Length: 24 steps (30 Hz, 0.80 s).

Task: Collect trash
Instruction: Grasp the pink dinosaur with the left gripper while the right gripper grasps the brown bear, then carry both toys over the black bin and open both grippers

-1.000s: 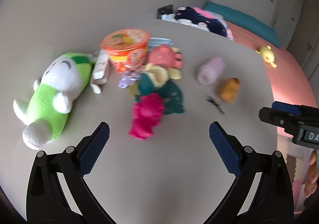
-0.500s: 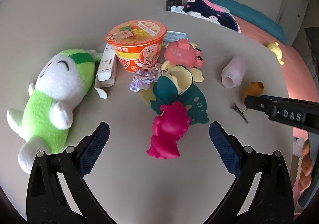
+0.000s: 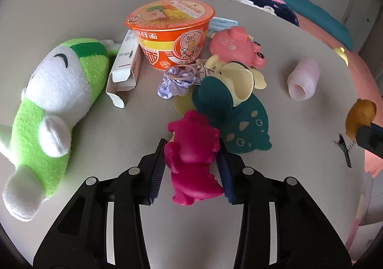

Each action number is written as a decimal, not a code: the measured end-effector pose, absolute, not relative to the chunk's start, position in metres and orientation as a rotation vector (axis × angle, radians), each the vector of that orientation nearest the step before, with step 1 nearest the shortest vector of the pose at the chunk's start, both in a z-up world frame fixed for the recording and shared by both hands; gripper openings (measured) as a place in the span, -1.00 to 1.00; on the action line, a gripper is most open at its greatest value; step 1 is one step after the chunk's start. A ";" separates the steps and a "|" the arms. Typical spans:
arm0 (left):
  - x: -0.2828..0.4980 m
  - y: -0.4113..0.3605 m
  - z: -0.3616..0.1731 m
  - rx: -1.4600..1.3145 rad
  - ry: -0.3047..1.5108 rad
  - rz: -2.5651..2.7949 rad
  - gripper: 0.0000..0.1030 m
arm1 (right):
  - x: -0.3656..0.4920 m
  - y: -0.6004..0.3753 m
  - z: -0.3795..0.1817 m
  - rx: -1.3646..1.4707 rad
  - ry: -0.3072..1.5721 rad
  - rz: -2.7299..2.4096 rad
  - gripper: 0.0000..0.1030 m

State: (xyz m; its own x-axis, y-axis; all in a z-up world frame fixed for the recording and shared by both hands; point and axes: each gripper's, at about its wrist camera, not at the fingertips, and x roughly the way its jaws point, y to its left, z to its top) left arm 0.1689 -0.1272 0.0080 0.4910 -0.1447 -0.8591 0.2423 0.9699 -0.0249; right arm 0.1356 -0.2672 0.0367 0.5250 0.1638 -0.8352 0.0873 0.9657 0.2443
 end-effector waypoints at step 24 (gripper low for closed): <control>0.047 -0.290 0.064 0.252 0.864 -0.538 -0.22 | -0.003 -0.388 0.065 0.336 0.916 -0.120 -0.24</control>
State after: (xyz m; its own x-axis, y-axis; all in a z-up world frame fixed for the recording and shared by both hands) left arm 0.0466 -0.2895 0.0639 0.5275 -0.3457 -0.7760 0.5440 0.8391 -0.0040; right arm -0.0025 -0.3883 0.0649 0.6069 0.0399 -0.7938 0.2436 0.9413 0.2336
